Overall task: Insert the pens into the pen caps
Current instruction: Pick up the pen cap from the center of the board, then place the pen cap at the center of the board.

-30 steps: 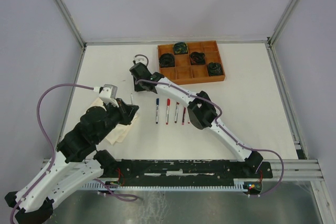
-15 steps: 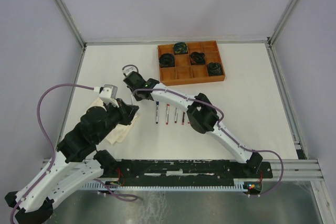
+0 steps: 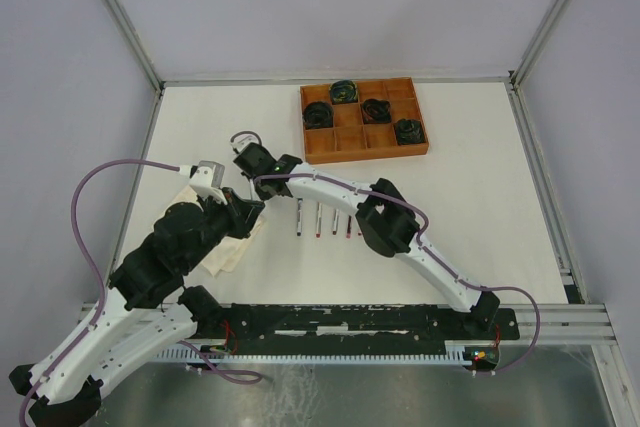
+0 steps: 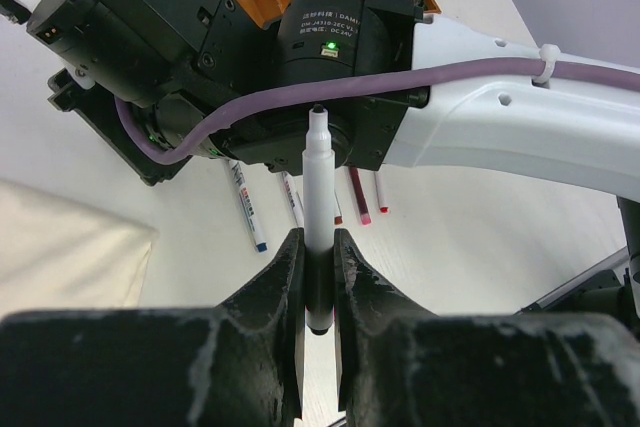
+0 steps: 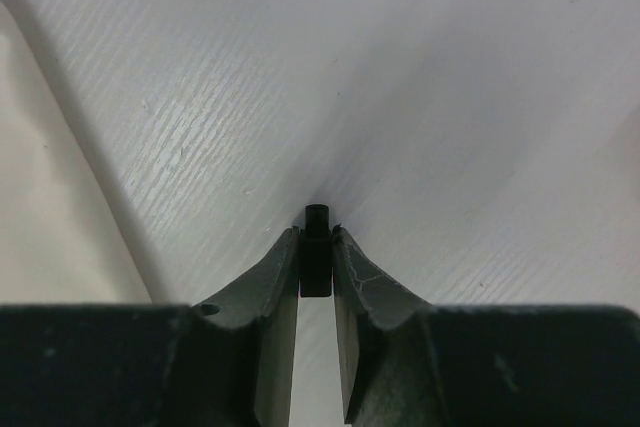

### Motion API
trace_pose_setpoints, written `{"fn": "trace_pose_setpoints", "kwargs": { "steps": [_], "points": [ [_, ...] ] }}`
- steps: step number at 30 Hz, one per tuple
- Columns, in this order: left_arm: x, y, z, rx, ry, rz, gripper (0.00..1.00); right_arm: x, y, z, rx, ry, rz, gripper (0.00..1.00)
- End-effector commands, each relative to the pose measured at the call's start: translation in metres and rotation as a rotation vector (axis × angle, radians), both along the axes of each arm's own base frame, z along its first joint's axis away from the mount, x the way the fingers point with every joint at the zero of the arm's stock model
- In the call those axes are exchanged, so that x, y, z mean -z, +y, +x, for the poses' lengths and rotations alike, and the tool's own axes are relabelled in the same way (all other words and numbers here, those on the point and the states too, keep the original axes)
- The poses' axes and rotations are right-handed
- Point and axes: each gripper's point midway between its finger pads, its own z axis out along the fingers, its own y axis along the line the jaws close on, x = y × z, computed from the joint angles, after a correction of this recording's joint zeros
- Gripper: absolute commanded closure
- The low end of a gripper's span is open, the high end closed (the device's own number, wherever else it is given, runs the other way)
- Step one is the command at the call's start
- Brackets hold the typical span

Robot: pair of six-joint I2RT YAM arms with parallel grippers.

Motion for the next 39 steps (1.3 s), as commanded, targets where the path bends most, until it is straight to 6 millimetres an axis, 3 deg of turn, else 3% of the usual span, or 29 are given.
{"fn": "trace_pose_setpoints", "kwargs": {
  "steps": [1, 3, 10, 14, 18, 22, 25, 26, 33, 39],
  "points": [
    [-0.004, 0.002, 0.004, -0.009, -0.030, 0.017, 0.97, 0.015, -0.012, -0.013, -0.009, 0.075, -0.042, 0.75],
    [-0.005, 0.002, 0.004, -0.009, -0.030, 0.016, 0.97, 0.009, -0.012, -0.014, -0.010, 0.067, -0.029, 0.78],
    [-0.008, 0.005, 0.002, -0.008, -0.053, 0.013, 0.97, -0.059, -0.006, -0.022, -0.072, -0.010, 0.162, 0.82],
    [-0.012, 0.008, 0.001, -0.018, -0.072, 0.000, 0.97, -0.103, -0.004, -0.043, -0.145, -0.015, 0.290, 0.82],
    [-0.014, 0.013, 0.002, -0.038, -0.083, -0.005, 0.97, -0.122, -0.019, -0.066, -0.179, 0.006, 0.358, 0.82],
    [-0.010, 0.010, 0.003, -0.031, -0.074, 0.003, 0.97, -0.123, -0.054, -0.087, -0.153, 0.008, 0.373, 0.82],
    [-0.005, 0.000, 0.003, 0.015, -0.059, 0.017, 0.97, -0.106, -0.096, -0.104, -0.125, 0.010, 0.303, 0.82],
    [-0.002, -0.004, 0.003, 0.034, -0.052, 0.024, 0.97, -0.111, -0.110, -0.110, -0.124, -0.004, 0.293, 0.82],
    [0.012, -0.028, 0.009, 0.128, -0.004, 0.084, 0.97, -0.091, -0.203, -0.153, -0.121, -0.001, 0.139, 0.80],
    [0.015, -0.041, 0.022, 0.146, -0.001, 0.116, 0.97, -0.072, -0.256, -0.171, -0.071, -0.028, 0.075, 0.79]
  ]
}}
